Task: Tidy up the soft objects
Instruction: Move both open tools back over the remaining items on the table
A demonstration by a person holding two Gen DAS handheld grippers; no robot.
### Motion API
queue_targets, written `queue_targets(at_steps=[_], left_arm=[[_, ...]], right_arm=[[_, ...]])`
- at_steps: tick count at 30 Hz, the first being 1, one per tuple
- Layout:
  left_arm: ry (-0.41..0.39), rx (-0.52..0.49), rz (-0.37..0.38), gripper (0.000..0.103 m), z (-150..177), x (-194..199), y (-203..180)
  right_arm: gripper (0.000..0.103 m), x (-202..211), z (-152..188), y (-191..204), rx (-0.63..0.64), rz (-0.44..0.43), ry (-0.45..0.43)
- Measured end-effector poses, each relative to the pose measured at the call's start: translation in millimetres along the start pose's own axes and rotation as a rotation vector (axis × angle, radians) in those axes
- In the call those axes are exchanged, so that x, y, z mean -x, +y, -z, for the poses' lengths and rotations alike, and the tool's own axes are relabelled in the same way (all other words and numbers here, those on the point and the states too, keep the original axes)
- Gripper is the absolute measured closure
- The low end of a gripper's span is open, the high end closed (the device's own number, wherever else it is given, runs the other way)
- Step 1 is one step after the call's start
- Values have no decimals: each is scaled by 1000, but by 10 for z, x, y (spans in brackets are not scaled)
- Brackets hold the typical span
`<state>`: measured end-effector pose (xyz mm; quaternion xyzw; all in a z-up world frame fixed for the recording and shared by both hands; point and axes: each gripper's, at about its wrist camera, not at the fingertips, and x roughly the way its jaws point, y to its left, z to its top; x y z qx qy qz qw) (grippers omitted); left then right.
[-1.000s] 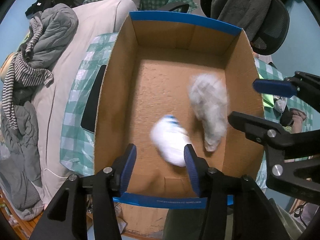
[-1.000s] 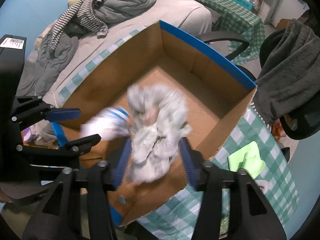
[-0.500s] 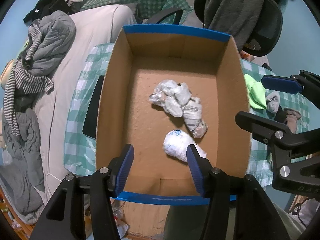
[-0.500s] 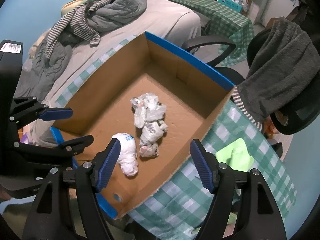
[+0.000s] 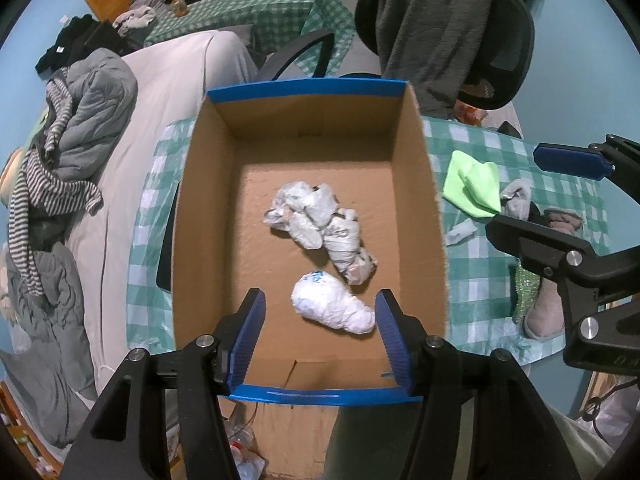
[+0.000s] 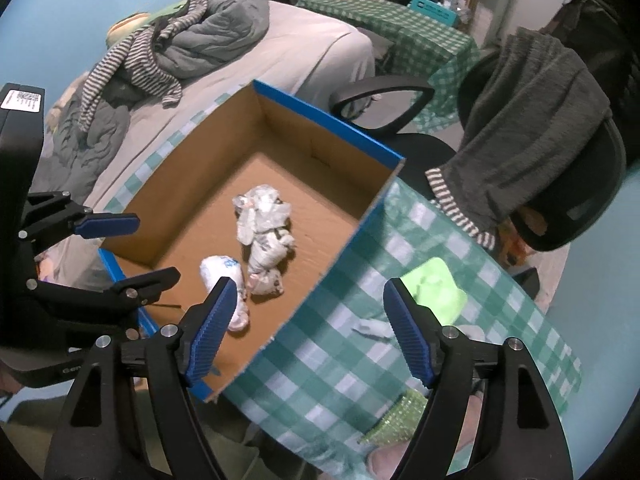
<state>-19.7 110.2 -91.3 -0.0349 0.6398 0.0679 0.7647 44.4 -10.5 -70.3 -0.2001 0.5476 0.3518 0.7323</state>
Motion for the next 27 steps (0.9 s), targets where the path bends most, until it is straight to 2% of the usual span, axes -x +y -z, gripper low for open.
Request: queue_targets(at_steps=[11,27], left_arm=[[-4,-65,11,42,-38,44,-396],[8,-161,46,41,-85,-12,-1002]], right_arm=[[23,147,342,-420,-95,34,8],[20,194,1106,-1168,-297,78,87]])
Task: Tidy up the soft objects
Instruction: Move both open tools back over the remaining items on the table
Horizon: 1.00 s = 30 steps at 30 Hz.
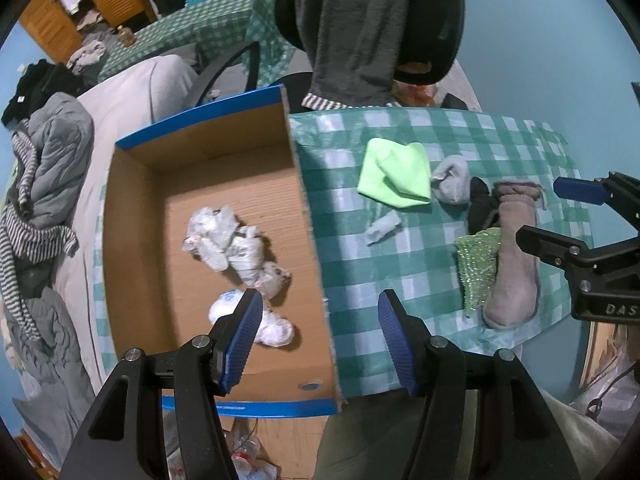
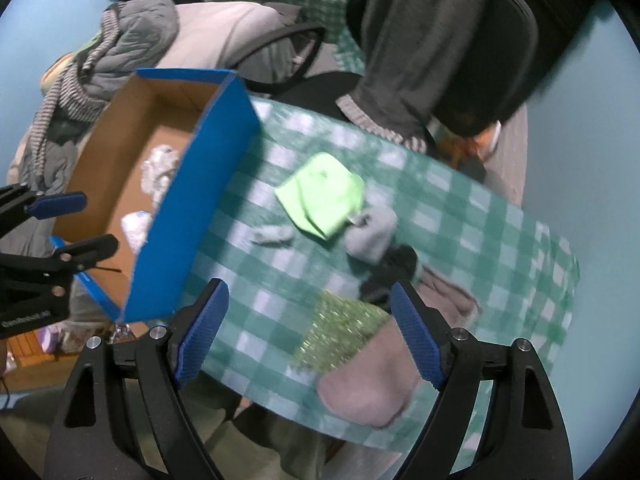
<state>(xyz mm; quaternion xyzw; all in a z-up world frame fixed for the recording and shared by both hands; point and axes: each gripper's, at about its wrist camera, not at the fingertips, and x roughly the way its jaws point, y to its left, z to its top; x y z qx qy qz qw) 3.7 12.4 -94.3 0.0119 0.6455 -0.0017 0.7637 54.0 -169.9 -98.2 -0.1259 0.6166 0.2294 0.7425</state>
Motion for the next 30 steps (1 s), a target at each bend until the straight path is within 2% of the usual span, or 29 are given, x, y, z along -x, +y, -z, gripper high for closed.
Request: queue_targets(at_steps=[16,30], left_arm=[[59,-139,33,41,-120,-315,-644],[111,-202,64,39,-141,-709,-1094]], right_arm=[[20,-293,486,-723,-202,52,79],[20,-641,646,-792,-278,73,141]])
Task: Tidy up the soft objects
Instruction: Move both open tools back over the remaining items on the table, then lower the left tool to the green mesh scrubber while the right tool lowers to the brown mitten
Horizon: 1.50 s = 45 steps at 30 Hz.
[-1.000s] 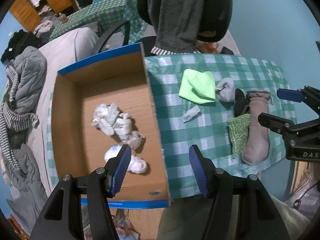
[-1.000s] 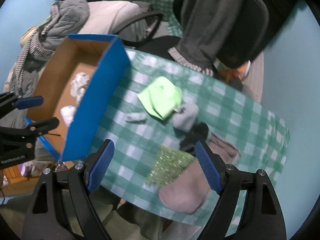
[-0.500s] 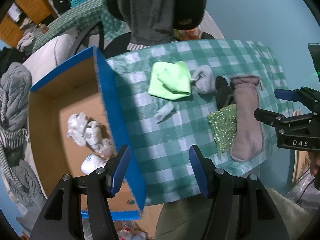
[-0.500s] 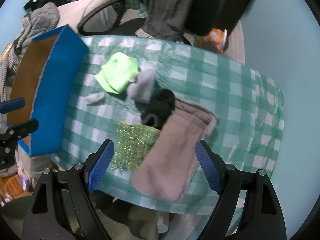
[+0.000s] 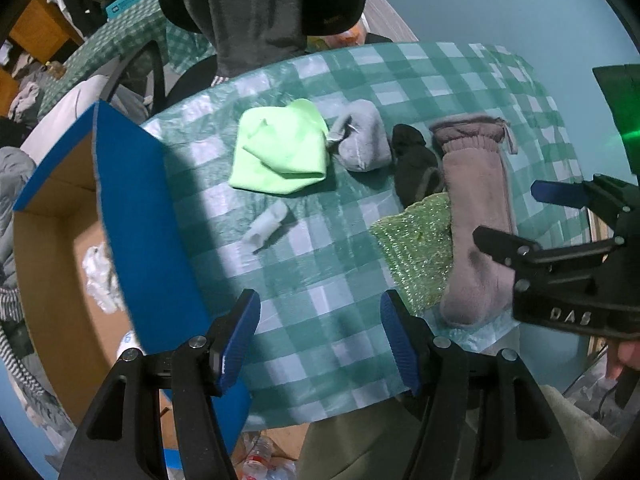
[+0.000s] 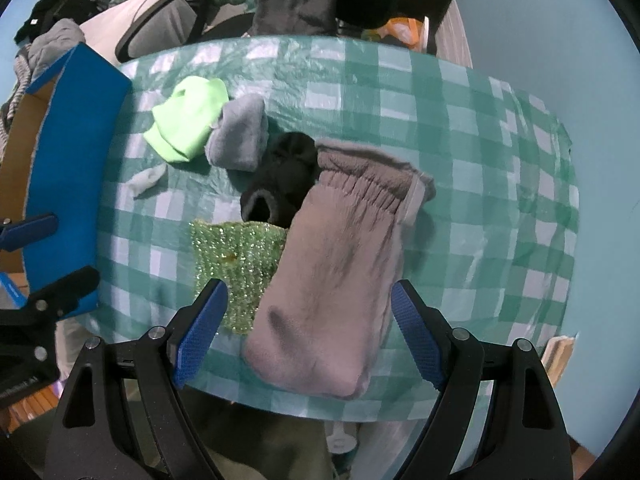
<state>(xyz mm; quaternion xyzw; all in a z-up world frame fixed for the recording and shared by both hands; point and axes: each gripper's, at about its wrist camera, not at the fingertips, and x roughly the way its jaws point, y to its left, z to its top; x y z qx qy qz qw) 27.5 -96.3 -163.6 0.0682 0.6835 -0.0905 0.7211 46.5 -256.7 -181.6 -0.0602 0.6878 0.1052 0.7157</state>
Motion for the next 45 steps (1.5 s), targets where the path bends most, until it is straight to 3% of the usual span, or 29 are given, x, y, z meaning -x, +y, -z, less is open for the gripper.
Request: queue_targets(at_steps=[18,26,45], left_arm=[[53,-15,21,36,-74,-302,-161],[75,-37,15,35,-140,-430,-303],[179,-52,-75,35,-145,-907,-410]], right_arm=[[20,-342,78,-3,-32,71,62],[20,-431,132,-99,-59,62,80],[20,-635,153,-748,-121,57,98]])
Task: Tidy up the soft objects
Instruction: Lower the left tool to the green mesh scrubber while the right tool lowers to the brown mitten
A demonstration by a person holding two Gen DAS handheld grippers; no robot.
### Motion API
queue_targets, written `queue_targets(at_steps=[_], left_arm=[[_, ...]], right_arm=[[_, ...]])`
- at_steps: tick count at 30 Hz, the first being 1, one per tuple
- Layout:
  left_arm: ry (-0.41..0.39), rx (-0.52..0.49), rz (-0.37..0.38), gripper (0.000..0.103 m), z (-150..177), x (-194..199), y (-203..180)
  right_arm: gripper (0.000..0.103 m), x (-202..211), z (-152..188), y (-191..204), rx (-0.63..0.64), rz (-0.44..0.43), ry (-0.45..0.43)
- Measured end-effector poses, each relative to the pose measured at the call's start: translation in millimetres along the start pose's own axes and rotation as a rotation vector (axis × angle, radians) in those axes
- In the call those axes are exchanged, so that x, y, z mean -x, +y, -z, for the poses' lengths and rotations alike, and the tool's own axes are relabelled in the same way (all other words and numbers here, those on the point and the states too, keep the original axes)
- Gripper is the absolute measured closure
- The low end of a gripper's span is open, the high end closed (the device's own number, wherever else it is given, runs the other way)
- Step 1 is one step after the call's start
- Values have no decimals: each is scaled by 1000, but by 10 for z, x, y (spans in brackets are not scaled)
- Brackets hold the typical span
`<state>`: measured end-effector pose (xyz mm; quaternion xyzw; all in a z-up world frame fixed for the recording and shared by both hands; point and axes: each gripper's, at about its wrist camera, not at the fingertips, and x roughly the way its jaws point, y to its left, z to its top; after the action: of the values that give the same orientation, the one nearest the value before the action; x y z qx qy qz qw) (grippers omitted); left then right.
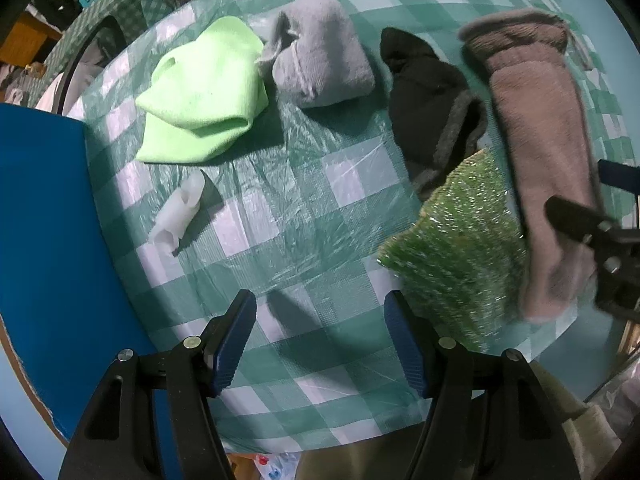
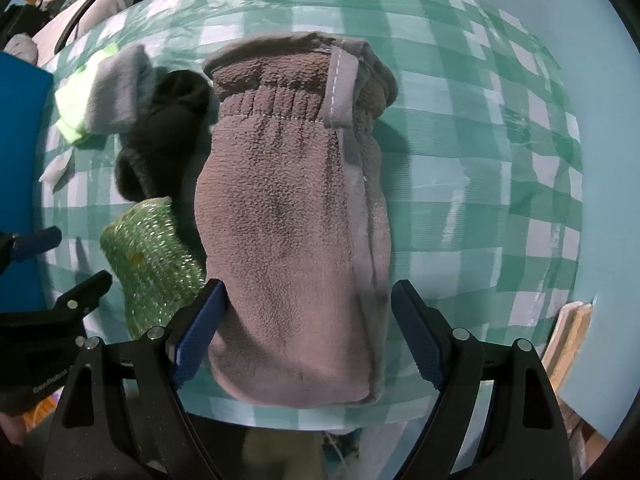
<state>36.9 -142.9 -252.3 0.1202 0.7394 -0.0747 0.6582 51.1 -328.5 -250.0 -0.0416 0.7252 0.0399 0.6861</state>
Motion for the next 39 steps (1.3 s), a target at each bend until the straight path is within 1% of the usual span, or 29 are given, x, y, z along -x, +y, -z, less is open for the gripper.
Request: queue_targets(at_steps=[2,5,9,11,13,15,16,20,21,27,30,32,36,39], left_arm=[[5,4,-3,35,-64,-33,33],[11,16,0,35,-63,-48,81],[12,44,27,35,-49,-5,120],[12,69,56,34,-21,25,175],[10,102,99,30,-27,77,195],[6,130,135,25,-29,117,208],[5,150,161,25,-42,137,203],[-5,203,213,24,-53,187,171],[-7,216,224,23,-66,195,158],[-4,307,279,23,-173,155,-41],[4,334,265,23,-186,71,-174],[13,336,241,23,-210,12,-261],[35,302,144,23,-227,-94,-429],[51,305,119,22,-223,-157,-492]], right_arm=[[20,2,-15,-65,-2,5,-2],[20,-5,-39,-180,-6,12,-5],[20,-2,-76,-299,-8,13,-9],[20,-2,-54,-362,-8,-2,-15],[20,29,-48,-419,-9,-45,-30],[20,68,-33,-465,-2,-66,-45],[20,90,-25,-473,5,-75,-53],[20,139,-22,-537,34,-110,-64],[20,170,58,-482,38,-111,-66],[20,319,75,-522,77,-110,-68],[20,373,114,-594,94,-108,-71],[20,455,163,-626,96,-113,-72],[19,589,222,-710,99,-118,-73],[19,601,206,-731,106,-117,-74]])
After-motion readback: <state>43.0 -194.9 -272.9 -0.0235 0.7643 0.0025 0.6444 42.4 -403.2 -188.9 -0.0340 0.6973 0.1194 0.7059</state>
